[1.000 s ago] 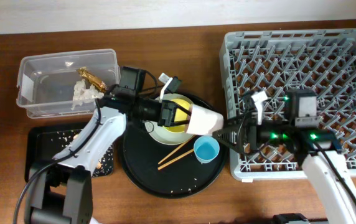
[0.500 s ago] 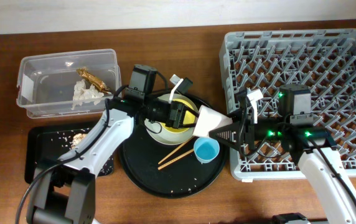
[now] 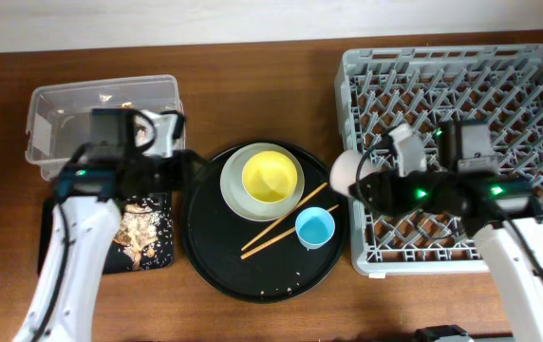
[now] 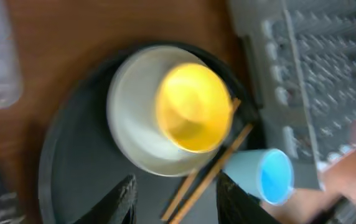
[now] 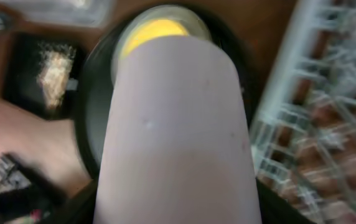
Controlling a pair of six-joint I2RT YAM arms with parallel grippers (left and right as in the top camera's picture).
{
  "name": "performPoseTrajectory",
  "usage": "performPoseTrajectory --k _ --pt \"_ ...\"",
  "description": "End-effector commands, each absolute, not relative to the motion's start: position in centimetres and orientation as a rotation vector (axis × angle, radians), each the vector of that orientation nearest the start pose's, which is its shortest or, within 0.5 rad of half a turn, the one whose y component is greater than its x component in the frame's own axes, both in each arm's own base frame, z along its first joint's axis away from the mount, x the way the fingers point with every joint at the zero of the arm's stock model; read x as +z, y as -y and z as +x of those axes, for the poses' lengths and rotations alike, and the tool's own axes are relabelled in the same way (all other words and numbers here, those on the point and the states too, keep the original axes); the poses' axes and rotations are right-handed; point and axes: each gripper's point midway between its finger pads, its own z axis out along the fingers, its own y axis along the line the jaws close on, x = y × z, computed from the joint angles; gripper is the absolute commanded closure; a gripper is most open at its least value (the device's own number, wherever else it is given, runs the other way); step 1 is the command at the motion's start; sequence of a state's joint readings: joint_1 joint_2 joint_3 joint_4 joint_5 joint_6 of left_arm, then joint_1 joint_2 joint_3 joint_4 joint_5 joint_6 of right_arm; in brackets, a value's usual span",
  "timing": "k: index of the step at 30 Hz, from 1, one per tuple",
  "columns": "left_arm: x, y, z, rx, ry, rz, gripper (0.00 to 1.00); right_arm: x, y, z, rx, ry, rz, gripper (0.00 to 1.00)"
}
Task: Sort waste into correct bins and load items into the dishwasher rack
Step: 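Place the pink cup upside down in the dish rack with right gripper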
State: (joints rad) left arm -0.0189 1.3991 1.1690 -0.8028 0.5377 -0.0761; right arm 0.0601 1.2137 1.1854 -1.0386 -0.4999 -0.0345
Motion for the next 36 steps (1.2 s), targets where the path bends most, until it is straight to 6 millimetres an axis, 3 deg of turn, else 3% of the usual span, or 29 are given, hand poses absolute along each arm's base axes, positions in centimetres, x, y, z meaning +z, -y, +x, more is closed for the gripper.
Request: performPoseTrajectory --k 1,5,7,10,14,18,19,20,22,23,26,28,31,33,36 --pt "18.9 6.7 33.6 -0.606 -2.547 0.064 0.6 23.8 -5.2 28.5 0.289 -2.601 -0.115 0.77" --pt "18.8 6.6 33.5 -0.607 -2.555 0.058 0.6 23.6 -0.9 26.9 0.076 -2.683 0.101 0.78" --pt "18.5 6.2 33.3 -0.579 -2.572 0.046 0.6 23.1 1.9 26.6 0.057 -2.705 0.268 0.78" --pt "18.4 6.0 33.2 -0.558 -2.582 0.038 0.6 21.0 4.1 27.1 0.081 -2.775 0.372 0.78" --pt "18.3 6.0 33.2 -0.559 -2.584 0.037 0.6 16.2 4.8 30.0 0.094 -2.902 0.396 0.78" --pt "18.3 6.0 33.2 -0.559 -2.586 0.037 0.6 12.6 5.3 31.2 0.088 -2.992 0.417 0.77" --pt "18.3 6.0 33.2 -0.559 -2.586 0.037 0.6 12.2 5.4 31.4 0.09 -2.999 0.419 0.76" --pt "18.3 6.0 33.2 -0.559 -2.586 0.037 0.6 11.9 5.4 31.6 0.09 -3.003 0.419 0.65" --pt "18.3 6.0 33.2 -0.559 -2.586 0.037 0.6 11.7 5.4 31.5 0.091 -3.009 0.42 0.56" --pt "18.3 6.0 33.2 -0.559 -2.586 0.037 0.6 11.7 5.4 31.5 0.091 -3.009 0.419 0.26" --pt "18.3 6.0 33.1 -0.56 -2.586 0.039 0.54 12.0 5.3 31.3 0.093 -3.013 0.421 0.09" --pt "18.3 6.4 33.1 -0.563 -2.586 0.053 0.54 13.1 5.3 31.5 0.09 -2.997 0.417 0.09" --pt "18.4 8.6 32.7 -0.577 -2.582 0.177 0.53 17.0 5.3 31.4 0.084 -2.942 0.407 0.09" --pt "18.6 10.7 32.4 -0.598 -2.565 0.264 0.54 18.3 5.1 30.6 0.084 -2.93 0.404 0.09" --pt "19.2 15.9 31.6 -0.65 -2.502 0.472 0.53 20.4 3.2 29.0 0.208 -2.897 0.358 0.07"
